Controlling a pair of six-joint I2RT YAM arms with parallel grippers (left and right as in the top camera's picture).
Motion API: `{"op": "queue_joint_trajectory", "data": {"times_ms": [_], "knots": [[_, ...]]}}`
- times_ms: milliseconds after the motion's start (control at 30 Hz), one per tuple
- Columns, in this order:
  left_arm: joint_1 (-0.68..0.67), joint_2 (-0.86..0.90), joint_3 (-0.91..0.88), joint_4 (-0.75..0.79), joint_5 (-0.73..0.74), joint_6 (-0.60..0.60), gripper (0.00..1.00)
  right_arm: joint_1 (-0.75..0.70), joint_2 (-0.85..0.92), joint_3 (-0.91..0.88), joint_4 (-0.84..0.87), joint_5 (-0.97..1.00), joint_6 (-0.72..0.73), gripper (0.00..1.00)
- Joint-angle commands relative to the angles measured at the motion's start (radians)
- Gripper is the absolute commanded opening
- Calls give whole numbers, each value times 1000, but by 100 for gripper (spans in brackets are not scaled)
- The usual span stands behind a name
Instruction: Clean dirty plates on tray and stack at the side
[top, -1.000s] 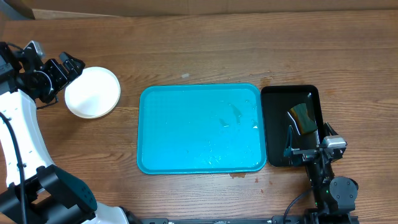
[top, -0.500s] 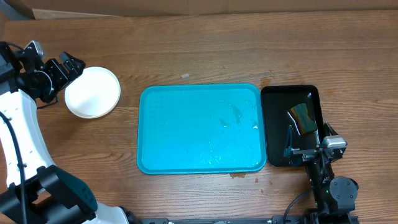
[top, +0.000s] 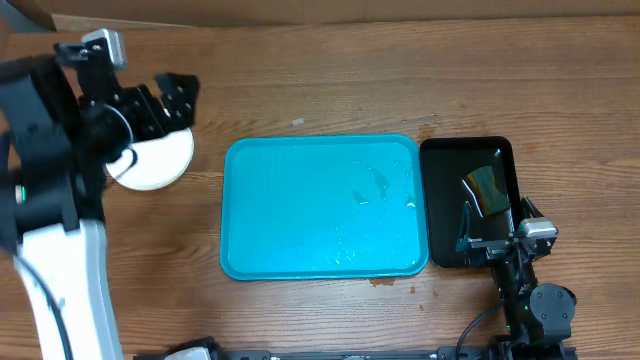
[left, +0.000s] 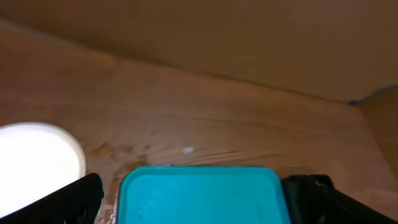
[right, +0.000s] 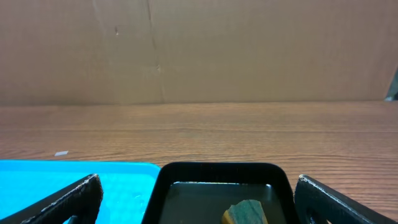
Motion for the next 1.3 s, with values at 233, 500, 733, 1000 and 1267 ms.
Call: {"op": "queue_joint_trajectory", "data": {"times_ms": [233, 500, 733, 1000, 1267], "knots": [[-93, -322, -17, -8, 1, 27, 100, -4, -12, -11, 6, -9, -6, 100], [-93, -594, -242, -39, -18, 19, 100, -4, -12, -11, 6, -8, -6, 100], [-92, -856, -557, 26, -74, 19, 100, -4, -12, -11, 6, -9, -6, 100], [-96, -1112, -908, 541, -100, 19, 100, -4, -12, -11, 6, -9, -6, 100], [-135, -1243, -1218, 1044, -227, 11, 100, -4, -12, -11, 6, -9, -6, 100]]}}
